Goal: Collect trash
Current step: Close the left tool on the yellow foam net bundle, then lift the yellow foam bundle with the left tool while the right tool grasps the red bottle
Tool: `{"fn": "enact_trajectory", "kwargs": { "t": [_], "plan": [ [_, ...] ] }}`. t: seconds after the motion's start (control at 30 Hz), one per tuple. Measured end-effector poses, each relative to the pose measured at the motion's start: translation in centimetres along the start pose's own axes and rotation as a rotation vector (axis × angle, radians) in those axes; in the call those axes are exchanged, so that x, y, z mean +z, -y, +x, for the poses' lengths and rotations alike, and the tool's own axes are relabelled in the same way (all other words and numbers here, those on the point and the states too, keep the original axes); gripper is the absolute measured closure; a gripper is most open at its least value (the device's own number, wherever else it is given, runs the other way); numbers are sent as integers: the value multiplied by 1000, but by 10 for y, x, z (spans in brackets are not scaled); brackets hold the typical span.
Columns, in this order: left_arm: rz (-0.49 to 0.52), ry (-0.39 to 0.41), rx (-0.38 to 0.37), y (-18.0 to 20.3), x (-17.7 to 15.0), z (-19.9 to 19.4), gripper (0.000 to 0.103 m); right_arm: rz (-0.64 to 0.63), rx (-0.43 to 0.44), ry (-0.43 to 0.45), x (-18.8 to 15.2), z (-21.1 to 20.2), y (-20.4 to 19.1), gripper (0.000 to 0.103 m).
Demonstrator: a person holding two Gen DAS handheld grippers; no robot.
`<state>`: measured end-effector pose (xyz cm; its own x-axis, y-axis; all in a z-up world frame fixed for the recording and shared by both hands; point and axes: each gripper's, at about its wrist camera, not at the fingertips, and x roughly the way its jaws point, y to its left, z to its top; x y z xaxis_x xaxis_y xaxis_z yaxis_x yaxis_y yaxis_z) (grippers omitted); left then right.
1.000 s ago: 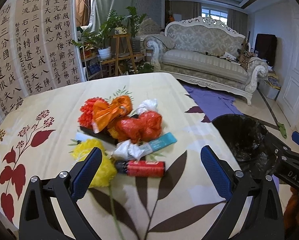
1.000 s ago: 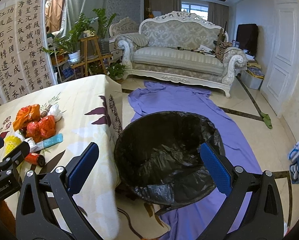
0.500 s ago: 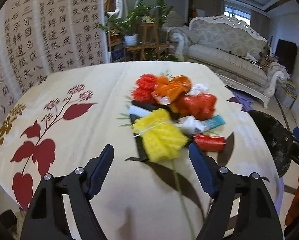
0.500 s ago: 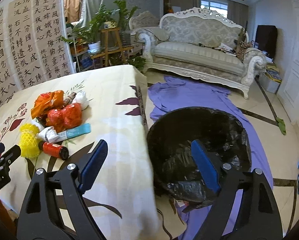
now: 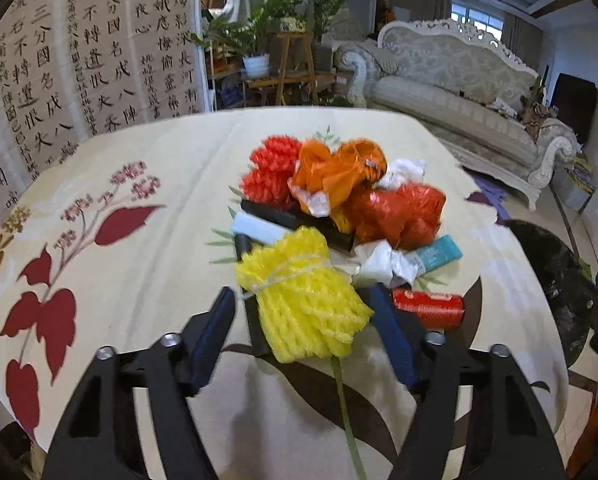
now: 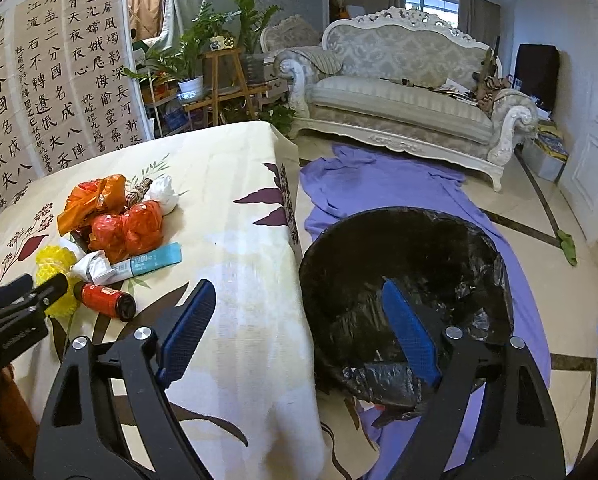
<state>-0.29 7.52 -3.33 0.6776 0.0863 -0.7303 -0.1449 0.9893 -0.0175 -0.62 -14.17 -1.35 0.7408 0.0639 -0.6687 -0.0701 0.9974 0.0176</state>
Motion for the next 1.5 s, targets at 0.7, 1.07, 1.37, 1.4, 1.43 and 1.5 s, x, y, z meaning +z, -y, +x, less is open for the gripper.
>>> {"fn": "enact_trajectory", "kwargs": {
  "t": [0.7, 1.07, 1.37, 1.4, 1.43, 1.5],
  "plan": [
    [-58, 61, -15, -37, -3, -37, 55, -88, 89, -21, 3, 11, -48, 21],
    [-137, 34, 113, -97, -25, -38, 55, -169, 185, -45, 0, 12, -91, 28],
    [-165, -4, 135, -119, -42, -34, 55, -213, 262, -75, -2, 22, -124, 36],
    [-163, -3, 135, -120, -42, -34, 55, -219, 269, -78, -3, 23, -127, 40],
    [-162, -1, 135, -120, -42, -34, 55, -224, 278, -83, -3, 24, -130, 42],
    [-167, -2, 133, -120, -42, -34, 55, -233, 306, -107, -6, 25, -135, 44]
  ]
}}
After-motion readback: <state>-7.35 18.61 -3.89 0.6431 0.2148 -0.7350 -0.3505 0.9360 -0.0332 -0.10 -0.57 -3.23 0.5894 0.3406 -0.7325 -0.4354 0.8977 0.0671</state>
